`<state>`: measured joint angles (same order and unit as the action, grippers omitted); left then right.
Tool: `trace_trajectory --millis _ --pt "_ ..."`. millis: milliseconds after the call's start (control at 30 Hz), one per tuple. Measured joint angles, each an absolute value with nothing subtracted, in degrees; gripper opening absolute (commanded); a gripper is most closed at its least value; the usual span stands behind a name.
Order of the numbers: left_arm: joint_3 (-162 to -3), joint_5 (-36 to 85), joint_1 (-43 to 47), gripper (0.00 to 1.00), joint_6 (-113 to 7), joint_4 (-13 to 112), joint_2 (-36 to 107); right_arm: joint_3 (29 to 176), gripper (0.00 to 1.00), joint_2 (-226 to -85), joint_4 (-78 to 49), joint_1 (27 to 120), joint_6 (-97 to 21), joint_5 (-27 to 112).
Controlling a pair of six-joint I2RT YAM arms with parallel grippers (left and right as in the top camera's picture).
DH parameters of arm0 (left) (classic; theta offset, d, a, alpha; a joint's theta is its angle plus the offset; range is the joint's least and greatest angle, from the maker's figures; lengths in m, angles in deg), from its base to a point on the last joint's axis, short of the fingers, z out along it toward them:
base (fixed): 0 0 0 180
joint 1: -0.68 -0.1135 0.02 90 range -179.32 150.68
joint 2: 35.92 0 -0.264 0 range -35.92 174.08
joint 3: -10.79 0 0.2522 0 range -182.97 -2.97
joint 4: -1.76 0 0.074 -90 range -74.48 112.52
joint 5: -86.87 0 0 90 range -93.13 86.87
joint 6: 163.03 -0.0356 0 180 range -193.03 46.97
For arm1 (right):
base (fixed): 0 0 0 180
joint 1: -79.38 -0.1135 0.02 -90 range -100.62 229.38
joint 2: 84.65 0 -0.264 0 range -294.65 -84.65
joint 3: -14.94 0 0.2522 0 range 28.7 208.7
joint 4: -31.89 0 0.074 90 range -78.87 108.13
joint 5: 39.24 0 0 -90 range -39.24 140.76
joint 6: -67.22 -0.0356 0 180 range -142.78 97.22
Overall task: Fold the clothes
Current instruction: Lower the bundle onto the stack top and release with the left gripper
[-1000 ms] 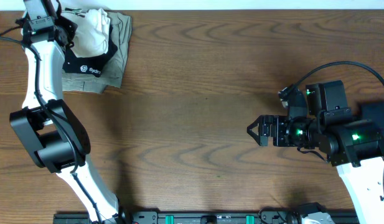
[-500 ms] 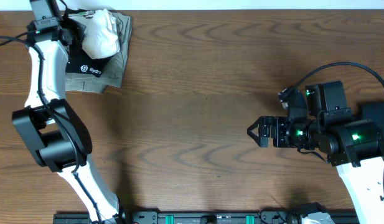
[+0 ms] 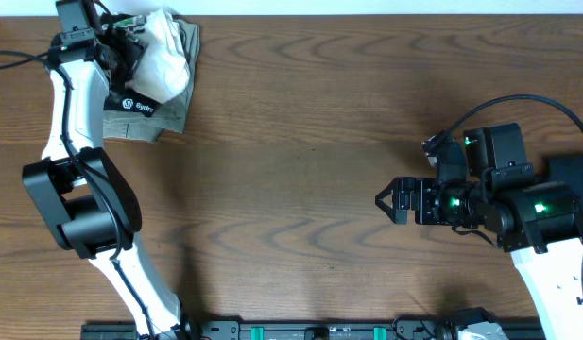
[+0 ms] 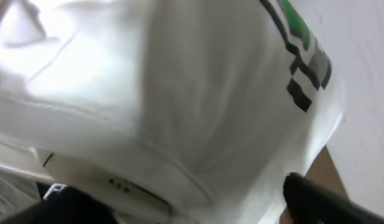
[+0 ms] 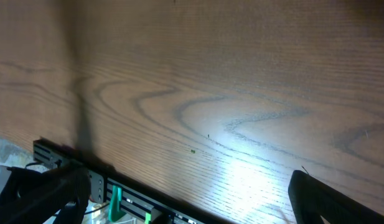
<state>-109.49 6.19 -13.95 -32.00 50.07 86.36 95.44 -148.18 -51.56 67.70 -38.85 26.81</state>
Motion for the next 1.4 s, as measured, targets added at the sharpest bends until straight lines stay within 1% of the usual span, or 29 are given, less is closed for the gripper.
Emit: trace_trajectory --millis 267,433,633,733,767,900,967,1000,1033,1200,1400 --pt "-109.5 6.8 -16.7 0.98 -34.3 53.1 86.2 95.4 0.99 -148.2 -52.0 67.7 -38.9 26.8" --pt "-109.1 6.8 -18.4 0.98 -35.3 53.6 83.5 95.4 0.99 -148.2 -52.2 67.7 -38.8 26.8" --pt "-108.9 7.0 -17.5 0.98 -40.7 47.0 76.6 95.4 0.99 -148.2 -52.5 67.7 -38.8 26.8" --pt "-108.9 7.0 -16.5 0.98 -43.6 41.1 74.3 95.4 0.99 -148.2 -52.4 67.7 -38.7 26.8" --pt "-108.9 7.0 -16.2 0.89 -44.4 39.3 74.1 95.4 0.99 -148.2 -52.4 67.7 -38.7 26.8" --pt "-109.0 4.9 -15.1 0.3 -45.9 31.5 75.3 95.4 0.99 -148.2 -52.4 67.7 -38.6 26.8" --pt "-109.0 2.5 -15.0 0.09 -46.4 28.1 76.6 95.4 0.99 -148.2 -52.5 67.7 -38.6 26.8" --pt "-109.0 1.3 -15.0 0.06 -46.7 27.1 77.4 95.4 0.99 -148.2 -52.4 67.7 -38.6 26.8" --pt "-109.0 0.0 -15.0 0.06 -47.2 25.6 78.5 95.4 0.99 -148.2 -52.4 67.7 -38.6 26.8" --pt "-109.0 -3.1 -15.0 0.06 -55.1 21.5 84.2 95.4 0.99 -148.2 -52.3 67.7 -38.6 26.9" --pt "-109.0 -4.0 -15.0 0.07 -62.4 20.8 91.4 95.4 0.99 -148.2 -51.8 67.7 -38.6 26.9"
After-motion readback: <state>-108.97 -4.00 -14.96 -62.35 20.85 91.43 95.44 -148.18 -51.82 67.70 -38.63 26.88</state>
